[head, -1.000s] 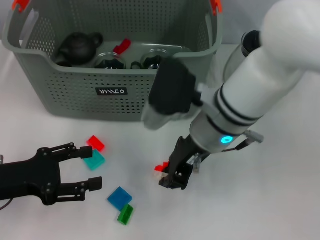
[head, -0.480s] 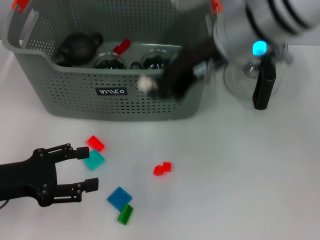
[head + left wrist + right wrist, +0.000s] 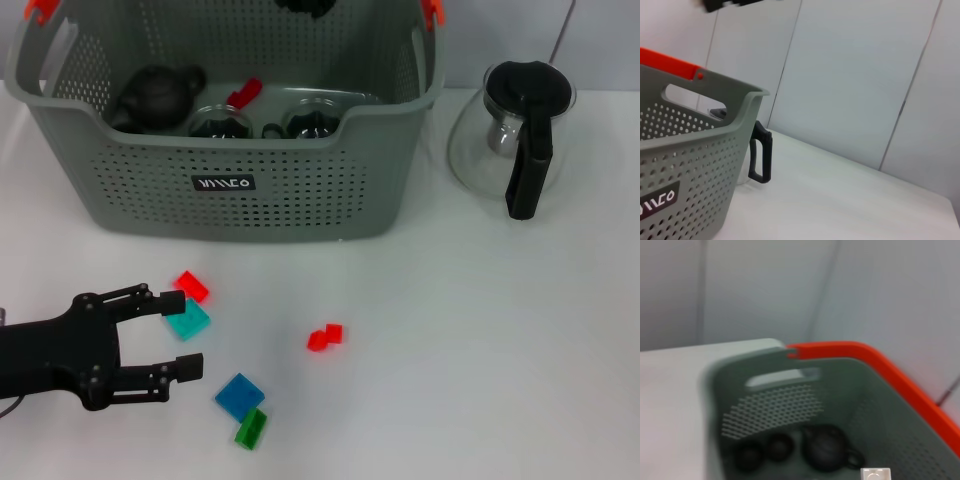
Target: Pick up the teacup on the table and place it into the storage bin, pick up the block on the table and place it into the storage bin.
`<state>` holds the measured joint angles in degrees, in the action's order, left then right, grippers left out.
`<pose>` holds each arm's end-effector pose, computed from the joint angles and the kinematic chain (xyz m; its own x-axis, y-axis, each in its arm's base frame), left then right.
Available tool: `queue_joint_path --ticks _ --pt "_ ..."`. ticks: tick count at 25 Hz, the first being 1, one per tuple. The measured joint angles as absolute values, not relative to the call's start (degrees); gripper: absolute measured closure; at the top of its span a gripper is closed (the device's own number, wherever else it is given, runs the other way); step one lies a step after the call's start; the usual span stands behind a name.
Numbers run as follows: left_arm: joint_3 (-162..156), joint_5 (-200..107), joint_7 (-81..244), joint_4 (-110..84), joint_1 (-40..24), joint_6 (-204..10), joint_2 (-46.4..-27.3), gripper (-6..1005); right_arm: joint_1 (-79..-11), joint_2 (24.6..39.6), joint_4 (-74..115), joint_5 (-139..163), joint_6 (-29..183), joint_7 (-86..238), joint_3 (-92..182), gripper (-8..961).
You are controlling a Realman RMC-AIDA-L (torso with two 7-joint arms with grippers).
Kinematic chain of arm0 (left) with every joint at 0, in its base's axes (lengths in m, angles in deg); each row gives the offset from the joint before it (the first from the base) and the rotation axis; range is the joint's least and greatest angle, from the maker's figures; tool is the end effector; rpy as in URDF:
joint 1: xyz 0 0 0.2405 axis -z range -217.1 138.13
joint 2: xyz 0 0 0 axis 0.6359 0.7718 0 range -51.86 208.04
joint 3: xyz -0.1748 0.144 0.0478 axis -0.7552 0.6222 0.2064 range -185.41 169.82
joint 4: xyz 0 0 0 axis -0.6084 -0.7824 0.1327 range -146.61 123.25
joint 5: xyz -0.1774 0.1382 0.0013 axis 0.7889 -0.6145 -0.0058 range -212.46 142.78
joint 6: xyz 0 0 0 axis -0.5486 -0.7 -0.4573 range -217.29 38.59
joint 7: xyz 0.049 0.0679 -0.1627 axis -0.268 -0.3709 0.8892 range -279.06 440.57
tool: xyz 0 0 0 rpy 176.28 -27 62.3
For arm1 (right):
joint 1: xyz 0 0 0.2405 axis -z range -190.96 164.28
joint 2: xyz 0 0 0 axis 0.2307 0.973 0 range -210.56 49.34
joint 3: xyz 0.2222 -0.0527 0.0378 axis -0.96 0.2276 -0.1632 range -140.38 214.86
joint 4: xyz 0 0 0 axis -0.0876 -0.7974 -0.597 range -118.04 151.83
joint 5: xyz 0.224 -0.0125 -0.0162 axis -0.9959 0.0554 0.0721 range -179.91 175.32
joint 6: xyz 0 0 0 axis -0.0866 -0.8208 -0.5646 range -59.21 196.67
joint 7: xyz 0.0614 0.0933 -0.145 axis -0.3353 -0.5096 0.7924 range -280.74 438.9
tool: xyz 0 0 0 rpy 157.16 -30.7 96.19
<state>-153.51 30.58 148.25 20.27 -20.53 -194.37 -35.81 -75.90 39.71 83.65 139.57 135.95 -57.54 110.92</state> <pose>-0.2904 0.2589 0.0111 0.7432 0.3306 0.5817 0.4497 -0.8905 -0.0684 -0.0347 0.4535 -0.0299 0.9885 -0.1325 -0.0734 -0.1515 -0.8581 -0.4906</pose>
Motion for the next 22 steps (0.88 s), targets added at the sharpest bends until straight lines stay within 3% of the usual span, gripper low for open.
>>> queue_joint_path --ticks 7,15,22 --pt "-153.68 30.65 148.45 20.04 -20.24 -194.37 -35.9 145 -80.95 39.72 67.93 143.69 123.05 -57.32 112.28 721" --pt "-154.14 30.65 148.49 19.95 -20.12 -194.12 -35.85 145 -80.6 39.78 67.35 143.71 121.85 -57.59 113.28 701" --pt "-154.3 30.64 148.64 20.19 -19.96 -193.79 -35.81 144 -76.1 39.99 74.48 141.23 122.7 -57.63 114.49 392"
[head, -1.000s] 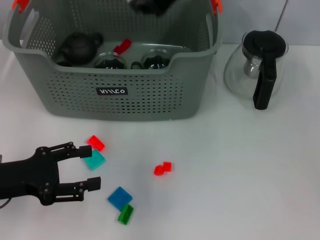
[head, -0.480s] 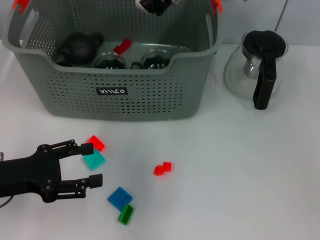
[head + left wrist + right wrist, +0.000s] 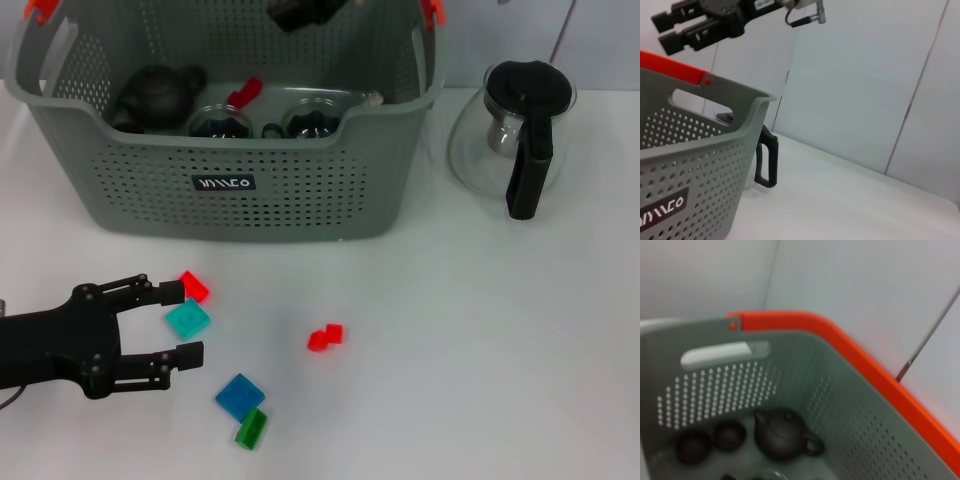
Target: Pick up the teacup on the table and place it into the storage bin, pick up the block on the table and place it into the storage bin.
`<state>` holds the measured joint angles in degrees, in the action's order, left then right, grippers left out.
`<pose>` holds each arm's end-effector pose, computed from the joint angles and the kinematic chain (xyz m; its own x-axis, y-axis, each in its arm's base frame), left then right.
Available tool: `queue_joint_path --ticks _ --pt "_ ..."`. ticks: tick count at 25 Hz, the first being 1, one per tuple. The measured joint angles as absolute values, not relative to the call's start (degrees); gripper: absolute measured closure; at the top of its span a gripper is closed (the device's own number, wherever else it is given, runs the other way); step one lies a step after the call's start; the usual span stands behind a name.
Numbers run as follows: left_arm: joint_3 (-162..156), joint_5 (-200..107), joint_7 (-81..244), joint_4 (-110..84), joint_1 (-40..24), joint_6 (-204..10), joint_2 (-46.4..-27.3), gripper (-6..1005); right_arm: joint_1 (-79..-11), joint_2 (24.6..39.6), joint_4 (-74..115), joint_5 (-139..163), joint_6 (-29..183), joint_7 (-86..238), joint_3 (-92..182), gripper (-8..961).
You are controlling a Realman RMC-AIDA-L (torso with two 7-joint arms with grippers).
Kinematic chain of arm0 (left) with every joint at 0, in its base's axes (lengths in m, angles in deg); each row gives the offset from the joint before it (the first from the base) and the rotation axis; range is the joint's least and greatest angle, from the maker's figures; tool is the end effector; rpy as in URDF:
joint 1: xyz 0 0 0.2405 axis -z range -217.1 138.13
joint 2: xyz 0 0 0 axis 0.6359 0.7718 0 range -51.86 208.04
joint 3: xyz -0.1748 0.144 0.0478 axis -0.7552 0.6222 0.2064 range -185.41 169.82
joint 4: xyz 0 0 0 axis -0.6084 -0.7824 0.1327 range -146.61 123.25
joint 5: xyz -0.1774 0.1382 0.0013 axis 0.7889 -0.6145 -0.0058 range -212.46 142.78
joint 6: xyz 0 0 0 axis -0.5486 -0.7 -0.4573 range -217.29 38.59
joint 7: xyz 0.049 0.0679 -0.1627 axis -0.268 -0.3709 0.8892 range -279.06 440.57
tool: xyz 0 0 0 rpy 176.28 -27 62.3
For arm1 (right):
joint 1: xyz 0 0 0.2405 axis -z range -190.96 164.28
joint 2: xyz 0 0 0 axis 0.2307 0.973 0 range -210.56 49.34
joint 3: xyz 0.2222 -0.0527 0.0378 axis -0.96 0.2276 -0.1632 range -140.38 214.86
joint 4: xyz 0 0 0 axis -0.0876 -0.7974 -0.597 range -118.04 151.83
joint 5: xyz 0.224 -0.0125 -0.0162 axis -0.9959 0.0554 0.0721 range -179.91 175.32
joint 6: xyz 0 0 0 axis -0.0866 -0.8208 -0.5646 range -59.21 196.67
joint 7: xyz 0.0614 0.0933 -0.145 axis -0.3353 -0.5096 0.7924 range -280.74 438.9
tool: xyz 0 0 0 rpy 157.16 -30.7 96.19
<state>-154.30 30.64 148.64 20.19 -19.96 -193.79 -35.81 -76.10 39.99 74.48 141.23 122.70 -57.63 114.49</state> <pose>-0.2895 0.2641 0.0126 0.7398 0.3281 0.5874 0.4565 -0.8861 -0.0801 -0.0132 0.4790 -0.0518 0.9857 -0.1462 -0.0842 -0.1679 -0.8024 -0.5727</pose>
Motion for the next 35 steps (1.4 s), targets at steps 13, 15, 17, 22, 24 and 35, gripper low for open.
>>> queue_joint_path --ticks 13,15,17,22,24,35 --pt "-155.16 30.61 148.77 20.41 -19.99 -193.78 -35.89 145 -58.11 39.66 103.74 126.6 138.66 -57.49 116.71 23" --pt "-156.29 30.51 148.77 20.41 -20.05 -193.69 -35.99 145 -55.94 39.6 106.18 123.65 142.92 -57.27 116.52 23" --pt "-157.23 30.44 148.93 20.41 -20.14 -193.49 -36.02 145 -54.46 39.56 106.91 121.21 147.21 -57.12 116.42 23" --pt "-157.38 30.27 150.22 21.22 -20.15 -193.27 -35.86 144 -51.86 39.64 106.06 120.25 153.41 -56.74 118.17 22" --pt "-157.38 30.21 150.27 21.57 -20.0 -193.23 -35.81 144 -51.21 39.62 104.67 121.23 153.35 -56.05 119.54 22" --pt "-156.57 28.43 150.12 22.52 -18.71 -193.09 -35.99 145 -57.77 39.88 89.44 132.34 151.8 -56.27 125.6 28"
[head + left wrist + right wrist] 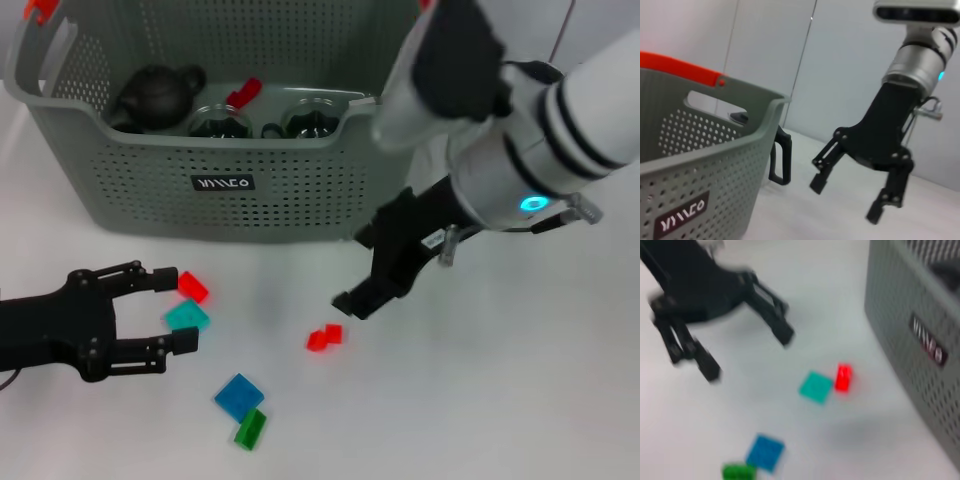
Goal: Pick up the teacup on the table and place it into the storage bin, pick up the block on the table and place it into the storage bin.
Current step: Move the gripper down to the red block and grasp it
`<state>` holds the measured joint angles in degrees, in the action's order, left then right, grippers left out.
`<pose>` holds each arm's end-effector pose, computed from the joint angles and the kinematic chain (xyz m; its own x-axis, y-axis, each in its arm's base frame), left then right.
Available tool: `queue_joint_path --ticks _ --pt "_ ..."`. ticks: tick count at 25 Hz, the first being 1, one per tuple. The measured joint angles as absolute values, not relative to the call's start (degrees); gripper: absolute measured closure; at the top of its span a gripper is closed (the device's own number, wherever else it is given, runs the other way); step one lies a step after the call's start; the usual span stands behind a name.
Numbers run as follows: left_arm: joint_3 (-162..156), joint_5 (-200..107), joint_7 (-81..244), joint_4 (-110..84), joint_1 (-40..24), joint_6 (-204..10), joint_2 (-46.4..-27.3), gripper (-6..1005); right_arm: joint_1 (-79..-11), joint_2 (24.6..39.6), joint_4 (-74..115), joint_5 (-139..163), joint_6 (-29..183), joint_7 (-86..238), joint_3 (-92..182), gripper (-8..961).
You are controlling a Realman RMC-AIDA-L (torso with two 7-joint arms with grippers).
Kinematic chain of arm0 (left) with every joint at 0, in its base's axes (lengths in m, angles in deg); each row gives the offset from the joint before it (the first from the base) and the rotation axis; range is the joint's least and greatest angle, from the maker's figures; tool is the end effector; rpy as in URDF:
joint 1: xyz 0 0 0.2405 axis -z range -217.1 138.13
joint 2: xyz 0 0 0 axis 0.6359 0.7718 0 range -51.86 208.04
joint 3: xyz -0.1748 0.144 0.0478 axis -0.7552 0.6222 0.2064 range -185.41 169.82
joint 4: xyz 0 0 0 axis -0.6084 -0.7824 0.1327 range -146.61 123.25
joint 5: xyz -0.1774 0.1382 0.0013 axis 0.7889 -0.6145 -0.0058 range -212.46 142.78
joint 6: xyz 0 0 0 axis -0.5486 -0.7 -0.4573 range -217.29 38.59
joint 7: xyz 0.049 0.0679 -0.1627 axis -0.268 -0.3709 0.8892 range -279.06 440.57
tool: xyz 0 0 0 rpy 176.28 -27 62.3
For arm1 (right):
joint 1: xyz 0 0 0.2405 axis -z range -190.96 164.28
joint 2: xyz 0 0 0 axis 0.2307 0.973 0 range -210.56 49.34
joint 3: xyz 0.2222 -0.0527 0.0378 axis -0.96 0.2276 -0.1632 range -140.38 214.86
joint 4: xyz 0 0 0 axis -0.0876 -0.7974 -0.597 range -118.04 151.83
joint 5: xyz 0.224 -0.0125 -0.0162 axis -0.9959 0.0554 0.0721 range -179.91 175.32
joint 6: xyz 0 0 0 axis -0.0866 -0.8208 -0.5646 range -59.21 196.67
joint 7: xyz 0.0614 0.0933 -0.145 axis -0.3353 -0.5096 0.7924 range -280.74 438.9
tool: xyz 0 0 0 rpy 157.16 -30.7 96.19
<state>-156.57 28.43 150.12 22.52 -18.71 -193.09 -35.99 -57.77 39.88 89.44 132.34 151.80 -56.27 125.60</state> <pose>-0.2896 0.2749 0.0194 0.7588 0.3226 0.5658 0.4579 -0.8820 -0.1112 0.0775 0.3574 -0.0828 0.9444 -0.2698 0.1882 -0.2384 -0.9556 -0.1733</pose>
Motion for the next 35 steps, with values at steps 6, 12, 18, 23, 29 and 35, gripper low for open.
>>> queue_joint_path --ticks 6,12,18,23,29,35 --pt "-156.84 27.52 149.94 22.14 -18.57 -192.84 -36.15 145 -63.39 40.03 81.43 137.46 148.75 -57.72 131.81 39" --pt "-156.98 27.47 149.95 22.1 -18.62 -192.78 -36.85 144 -66.49 40.2 76.27 137.39 145.7 -58.47 138.56 44" --pt "-157.05 27.47 149.92 22.1 -18.57 -192.78 -37.25 144 -68.13 40.37 72.77 137.13 143.32 -59.69 142.06 111" --pt "-156.98 27.47 149.8 22.07 -18.57 -192.59 -37.5 144 -68.94 40.58 70.53 135.97 138.54 -60.8 146.0 294" --pt "-156.94 27.47 149.77 22.07 -18.57 -192.52 -37.51 145 -69.91 40.6 68.53 133.81 135.58 -60.81 147.66 314" --pt "-157.02 27.47 149.76 22.07 -18.57 -192.52 -37.48 145 -71.21 40.59 66.25 133.45 134.86 -60.84 148.08 314"
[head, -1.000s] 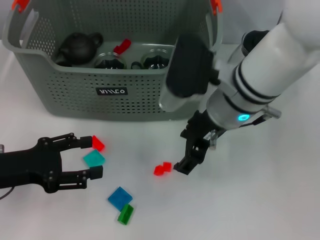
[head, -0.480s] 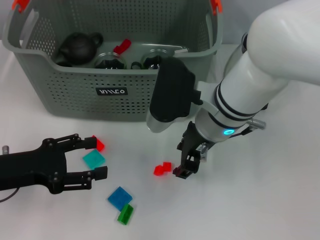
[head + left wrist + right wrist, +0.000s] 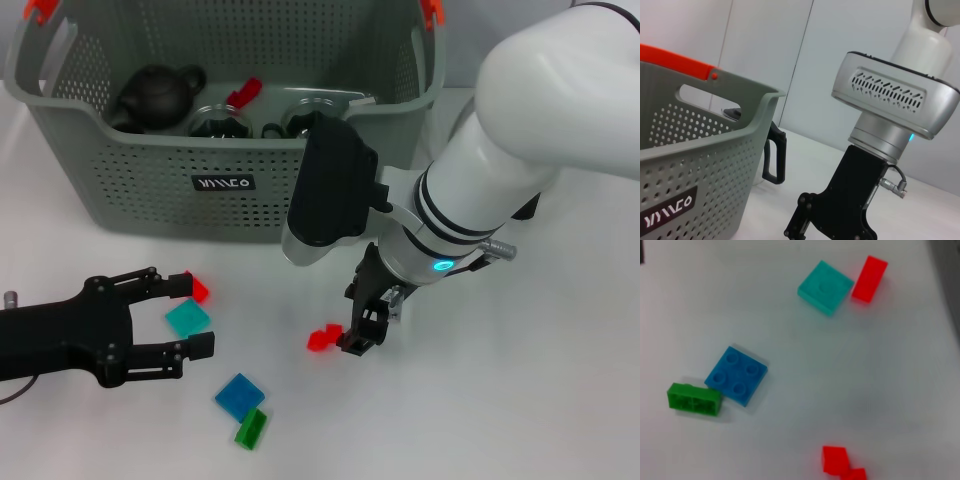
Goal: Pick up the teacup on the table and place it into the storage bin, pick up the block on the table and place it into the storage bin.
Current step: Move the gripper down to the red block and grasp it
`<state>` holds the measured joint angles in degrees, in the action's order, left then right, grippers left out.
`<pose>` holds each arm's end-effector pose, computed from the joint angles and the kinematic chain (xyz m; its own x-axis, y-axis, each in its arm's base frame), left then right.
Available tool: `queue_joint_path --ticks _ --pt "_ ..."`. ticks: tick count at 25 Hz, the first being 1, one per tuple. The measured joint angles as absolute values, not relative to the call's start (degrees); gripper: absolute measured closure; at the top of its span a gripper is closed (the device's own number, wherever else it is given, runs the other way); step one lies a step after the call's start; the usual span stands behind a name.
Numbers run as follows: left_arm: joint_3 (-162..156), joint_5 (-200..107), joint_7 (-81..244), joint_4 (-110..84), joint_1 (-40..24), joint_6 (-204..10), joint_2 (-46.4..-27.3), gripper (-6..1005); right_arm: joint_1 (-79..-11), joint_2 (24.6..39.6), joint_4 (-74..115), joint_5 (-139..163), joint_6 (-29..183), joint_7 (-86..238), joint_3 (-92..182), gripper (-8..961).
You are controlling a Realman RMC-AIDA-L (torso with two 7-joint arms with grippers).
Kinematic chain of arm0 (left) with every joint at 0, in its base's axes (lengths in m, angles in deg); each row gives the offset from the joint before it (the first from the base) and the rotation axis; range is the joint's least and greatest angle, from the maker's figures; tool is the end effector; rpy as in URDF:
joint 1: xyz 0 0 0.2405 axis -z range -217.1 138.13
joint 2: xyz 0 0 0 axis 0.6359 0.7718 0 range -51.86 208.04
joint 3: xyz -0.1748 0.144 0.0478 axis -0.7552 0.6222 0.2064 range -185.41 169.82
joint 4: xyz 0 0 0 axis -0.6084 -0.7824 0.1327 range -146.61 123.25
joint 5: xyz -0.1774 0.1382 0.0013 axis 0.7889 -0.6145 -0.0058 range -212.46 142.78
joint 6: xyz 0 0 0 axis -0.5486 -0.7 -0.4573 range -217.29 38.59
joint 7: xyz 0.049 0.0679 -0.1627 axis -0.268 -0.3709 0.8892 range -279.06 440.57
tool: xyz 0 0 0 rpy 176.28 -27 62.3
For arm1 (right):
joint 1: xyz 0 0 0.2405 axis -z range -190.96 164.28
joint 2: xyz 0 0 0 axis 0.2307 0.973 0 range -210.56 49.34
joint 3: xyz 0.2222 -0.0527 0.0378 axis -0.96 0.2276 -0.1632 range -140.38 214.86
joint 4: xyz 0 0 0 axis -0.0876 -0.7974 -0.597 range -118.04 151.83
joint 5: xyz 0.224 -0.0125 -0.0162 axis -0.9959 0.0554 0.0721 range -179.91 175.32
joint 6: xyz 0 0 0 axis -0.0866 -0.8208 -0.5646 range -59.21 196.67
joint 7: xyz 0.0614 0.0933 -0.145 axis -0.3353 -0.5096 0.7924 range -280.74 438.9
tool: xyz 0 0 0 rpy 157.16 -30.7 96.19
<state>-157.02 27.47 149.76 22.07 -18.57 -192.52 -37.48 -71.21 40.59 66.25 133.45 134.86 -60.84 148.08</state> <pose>-0.2866 0.2726 0.0078 0.7487 0.3341 0.5726 0.4651 -0.8802 -0.0946 0.1081 0.3554 -0.1660 0.8746 -0.1444 0.4628 -0.0661 -0.9812 -0.1811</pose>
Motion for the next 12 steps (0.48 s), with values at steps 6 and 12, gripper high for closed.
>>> queue_joint_path --ticks 6,12 --pt "-157.03 27.49 149.74 22.06 -18.57 -192.23 -37.48 144 -72.01 40.59 65.23 133.39 134.95 -60.84 148.19 314" --pt "-157.03 27.75 149.74 22.07 -18.57 -191.76 -37.48 144 -72.11 40.83 65.2 133.39 134.56 -60.84 149.01 314"
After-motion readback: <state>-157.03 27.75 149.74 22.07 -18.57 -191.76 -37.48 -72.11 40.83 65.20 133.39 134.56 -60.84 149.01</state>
